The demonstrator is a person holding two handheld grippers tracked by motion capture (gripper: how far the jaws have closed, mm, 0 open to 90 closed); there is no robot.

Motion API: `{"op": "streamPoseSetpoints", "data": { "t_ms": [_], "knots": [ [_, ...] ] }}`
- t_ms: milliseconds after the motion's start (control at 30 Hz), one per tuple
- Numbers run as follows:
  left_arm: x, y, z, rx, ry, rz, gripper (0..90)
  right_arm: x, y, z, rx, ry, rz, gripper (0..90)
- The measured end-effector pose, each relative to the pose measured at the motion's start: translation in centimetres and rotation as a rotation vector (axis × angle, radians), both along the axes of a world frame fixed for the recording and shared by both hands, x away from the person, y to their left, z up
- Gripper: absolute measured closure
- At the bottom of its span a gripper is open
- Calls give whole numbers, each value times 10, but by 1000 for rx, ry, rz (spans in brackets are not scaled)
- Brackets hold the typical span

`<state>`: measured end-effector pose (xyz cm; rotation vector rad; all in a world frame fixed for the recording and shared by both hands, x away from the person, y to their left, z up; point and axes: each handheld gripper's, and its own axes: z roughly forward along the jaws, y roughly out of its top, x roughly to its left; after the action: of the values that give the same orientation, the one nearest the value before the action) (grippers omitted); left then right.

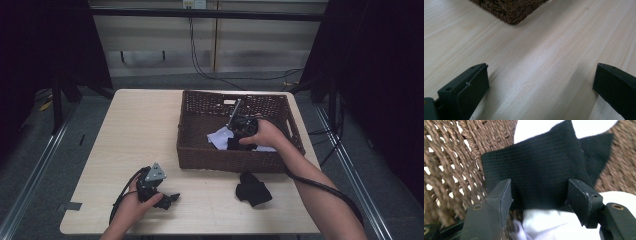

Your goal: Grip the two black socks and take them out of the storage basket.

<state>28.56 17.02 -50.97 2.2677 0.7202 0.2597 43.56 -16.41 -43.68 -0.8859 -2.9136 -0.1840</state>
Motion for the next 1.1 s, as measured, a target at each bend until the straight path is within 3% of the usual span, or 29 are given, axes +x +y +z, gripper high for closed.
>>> {"op": "streamPoseSetpoints", "data": {
  "t_ms": [67, 167, 233, 367, 400, 433, 467, 533, 767, 1100],
  "knots": [
    [0, 0, 0, 1, -4, 2, 0, -1, 4, -5, -2, 3, 8, 380],
    [0, 0, 0, 4, -4, -1, 0, -1, 9, -15, -46, 1, 32, 506],
    [0, 0, 0, 4, -4, 0, 0, -1, 10, -16, -66, -13, 31, 557],
    [0, 0, 0, 4, -4, -1, 0, -1, 11, -16, -80, 3, 12, 639],
    [0, 0, 0, 4, -4, 0, 0, 0, 10, -18, -81, 13, 19, 707],
    [0, 0, 0, 4, -4, -1, 0, 0, 10, -18, -81, 13, 19, 707],
    [0, 0, 0, 1, 0, 0, 0, 0, 11, -19, -89, 26, 21, 782],
    [0, 0, 0, 5, -5, -1, 0, 0, 13, -20, -98, 26, 45, 818],
    [0, 0, 0, 4, -4, -1, 0, -2, 6, -9, -75, 50, 18, 847],
    [0, 0, 0, 5, -2, -2, 0, -3, -26, 22, -35, 15, -26, 857]
  ]
}}
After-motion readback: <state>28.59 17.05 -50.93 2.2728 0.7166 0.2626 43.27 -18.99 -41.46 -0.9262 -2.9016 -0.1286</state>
